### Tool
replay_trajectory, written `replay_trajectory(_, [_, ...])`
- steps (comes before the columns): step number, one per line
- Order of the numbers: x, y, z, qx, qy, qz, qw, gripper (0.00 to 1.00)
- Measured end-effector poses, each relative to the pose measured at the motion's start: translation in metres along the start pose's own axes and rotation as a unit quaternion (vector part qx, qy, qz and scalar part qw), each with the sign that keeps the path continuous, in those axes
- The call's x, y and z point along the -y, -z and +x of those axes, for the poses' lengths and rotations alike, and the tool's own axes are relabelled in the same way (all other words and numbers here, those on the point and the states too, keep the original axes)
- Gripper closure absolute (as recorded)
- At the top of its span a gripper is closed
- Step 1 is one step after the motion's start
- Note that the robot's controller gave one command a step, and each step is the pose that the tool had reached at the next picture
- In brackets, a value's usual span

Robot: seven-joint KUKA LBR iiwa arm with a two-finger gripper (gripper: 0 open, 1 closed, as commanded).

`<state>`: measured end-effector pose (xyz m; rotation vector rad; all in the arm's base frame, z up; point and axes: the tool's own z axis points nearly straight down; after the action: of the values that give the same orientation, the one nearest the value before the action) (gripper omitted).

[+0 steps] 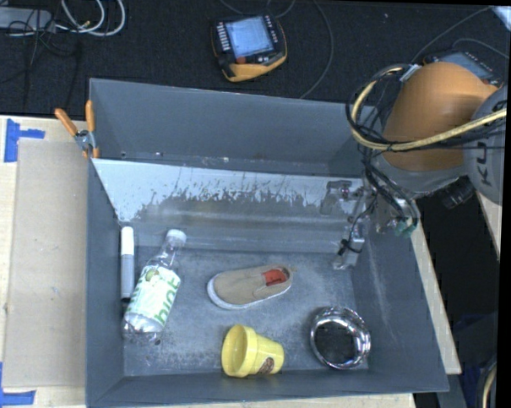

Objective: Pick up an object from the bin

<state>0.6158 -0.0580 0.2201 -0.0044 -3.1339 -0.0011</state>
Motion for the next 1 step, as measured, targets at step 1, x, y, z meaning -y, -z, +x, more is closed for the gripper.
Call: replay_trajectory(1, [-0.0705,-0.1275,0.0115,-0.0050,-0.024,-0.001,0.9997,0.00])
